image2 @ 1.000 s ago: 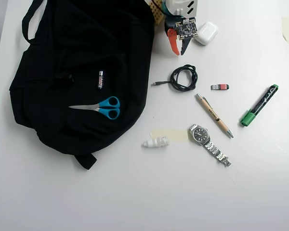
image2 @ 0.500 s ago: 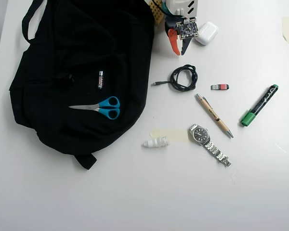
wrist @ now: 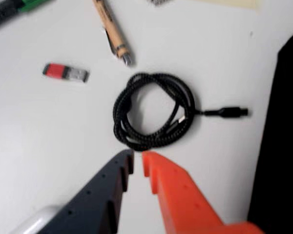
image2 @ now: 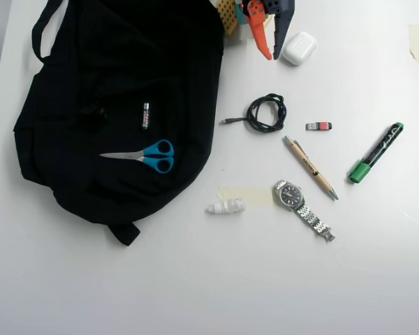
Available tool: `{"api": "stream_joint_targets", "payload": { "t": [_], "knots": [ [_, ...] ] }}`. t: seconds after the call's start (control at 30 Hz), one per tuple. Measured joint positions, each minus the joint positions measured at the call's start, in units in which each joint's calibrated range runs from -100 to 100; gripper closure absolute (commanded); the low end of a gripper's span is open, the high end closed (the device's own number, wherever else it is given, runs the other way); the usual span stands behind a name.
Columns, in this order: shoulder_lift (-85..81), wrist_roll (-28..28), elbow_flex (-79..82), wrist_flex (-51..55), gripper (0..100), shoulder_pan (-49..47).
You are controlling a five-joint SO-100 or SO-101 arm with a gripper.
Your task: Put the usb stick into the black bag
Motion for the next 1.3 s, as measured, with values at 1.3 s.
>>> {"api": "stream_joint_targets", "payload": {
  "t": [1.3],
  "knots": [
    [56.30, -45.18, -42.83, -1.45, 98, -8.73]
  ]
}}
